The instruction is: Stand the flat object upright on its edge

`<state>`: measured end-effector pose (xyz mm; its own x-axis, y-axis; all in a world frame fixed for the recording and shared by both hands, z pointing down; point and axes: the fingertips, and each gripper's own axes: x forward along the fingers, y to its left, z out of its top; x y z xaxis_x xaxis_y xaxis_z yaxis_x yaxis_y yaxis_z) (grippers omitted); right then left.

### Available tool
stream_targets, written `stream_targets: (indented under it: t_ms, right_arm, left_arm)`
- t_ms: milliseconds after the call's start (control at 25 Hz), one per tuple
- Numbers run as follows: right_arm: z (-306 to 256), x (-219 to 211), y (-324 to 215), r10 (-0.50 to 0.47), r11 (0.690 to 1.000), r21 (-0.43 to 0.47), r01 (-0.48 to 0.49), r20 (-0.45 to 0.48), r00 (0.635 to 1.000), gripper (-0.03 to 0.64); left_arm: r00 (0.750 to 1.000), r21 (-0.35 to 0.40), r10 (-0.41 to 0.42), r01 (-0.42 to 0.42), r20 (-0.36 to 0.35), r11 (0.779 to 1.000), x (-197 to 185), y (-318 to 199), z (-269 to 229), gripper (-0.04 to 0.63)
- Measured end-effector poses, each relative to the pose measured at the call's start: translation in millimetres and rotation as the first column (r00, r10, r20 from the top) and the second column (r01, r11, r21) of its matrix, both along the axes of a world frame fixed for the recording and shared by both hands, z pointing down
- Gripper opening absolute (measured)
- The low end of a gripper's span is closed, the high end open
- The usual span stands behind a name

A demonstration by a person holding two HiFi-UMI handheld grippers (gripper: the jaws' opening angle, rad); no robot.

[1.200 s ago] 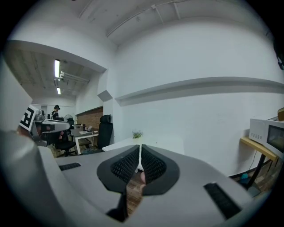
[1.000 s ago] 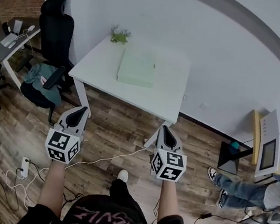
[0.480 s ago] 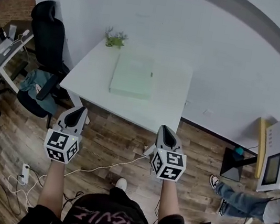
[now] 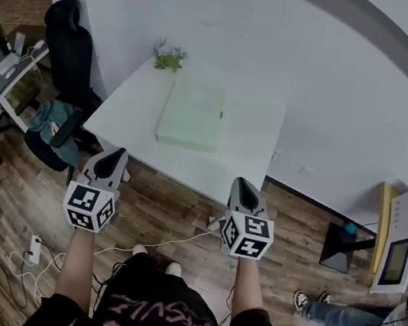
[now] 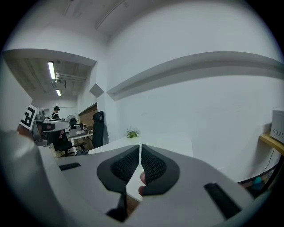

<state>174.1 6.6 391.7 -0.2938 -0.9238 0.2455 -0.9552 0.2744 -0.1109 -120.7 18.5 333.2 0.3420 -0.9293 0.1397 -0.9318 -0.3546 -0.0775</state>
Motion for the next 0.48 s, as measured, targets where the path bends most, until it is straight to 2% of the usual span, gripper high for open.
stream_targets:
  t_ms: [480]
  right_arm:
    - [5,7,-51,0.029,1.0,-0.009,-0.029,0.0,1.0,0.029]
  left_arm:
    - [0.999,0.004,0.024,-0.024,-0.021,1.0,3,-60,6,0.015]
